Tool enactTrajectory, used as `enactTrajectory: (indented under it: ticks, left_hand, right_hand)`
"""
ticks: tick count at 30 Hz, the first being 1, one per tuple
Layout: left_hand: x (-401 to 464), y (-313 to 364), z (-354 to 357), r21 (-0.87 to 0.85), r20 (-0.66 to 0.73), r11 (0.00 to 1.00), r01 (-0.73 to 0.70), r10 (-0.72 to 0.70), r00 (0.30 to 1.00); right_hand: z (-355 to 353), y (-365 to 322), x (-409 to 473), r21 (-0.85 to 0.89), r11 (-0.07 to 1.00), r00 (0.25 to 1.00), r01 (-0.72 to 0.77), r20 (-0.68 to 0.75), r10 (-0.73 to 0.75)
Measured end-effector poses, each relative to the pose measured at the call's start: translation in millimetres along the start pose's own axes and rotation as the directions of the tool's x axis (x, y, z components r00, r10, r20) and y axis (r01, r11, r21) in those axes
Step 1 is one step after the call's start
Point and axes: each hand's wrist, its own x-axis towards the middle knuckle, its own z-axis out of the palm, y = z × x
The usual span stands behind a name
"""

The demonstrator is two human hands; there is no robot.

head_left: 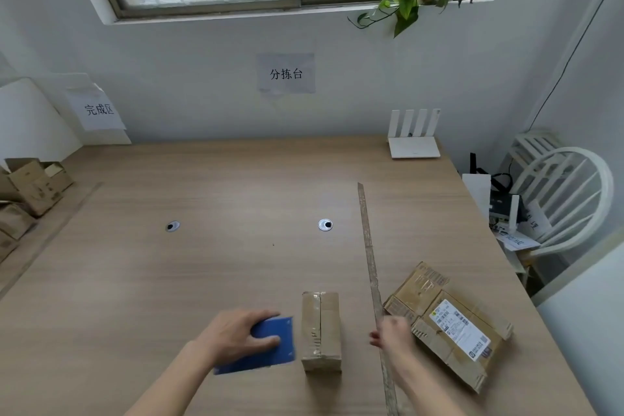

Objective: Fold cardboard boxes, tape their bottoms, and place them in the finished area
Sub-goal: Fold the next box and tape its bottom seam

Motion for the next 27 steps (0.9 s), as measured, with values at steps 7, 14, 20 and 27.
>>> enactTrajectory:
  ticks: [7,14,20,27]
  left_hand:
    - [-19.5,-27.0,1.3,-0.105,-0.003,0.989,0.105,-0.106,0.994]
    - [-4.0,8.1,-27.4,-0.14,-0.065,0.989,-0.046,0.037,0.997]
    - [-7.5,12.2,-39.5,-0.131,-0.095,0.988,-0.086,0.074,0.993]
    - [-7.0,14.3,-28.6,-0.098,-0.074,0.993,-0.067,0.06,0.995]
  right_hand:
    - [-20.1,37.8,0.2,-0.161,0.973,0.936,0.163,0.338,-0.101]
    - [71.3,-2.5,-40.4,0.06,0.998,0.757,-0.01,0.652,-0.031]
    - [88.7,-19.8,-41.7,0.464,0.838,0.83,-0.286,0.557,-0.025]
    - [84.3,-20.8,-28.6,0.518,0.825,0.911,-0.227,0.413,-0.009]
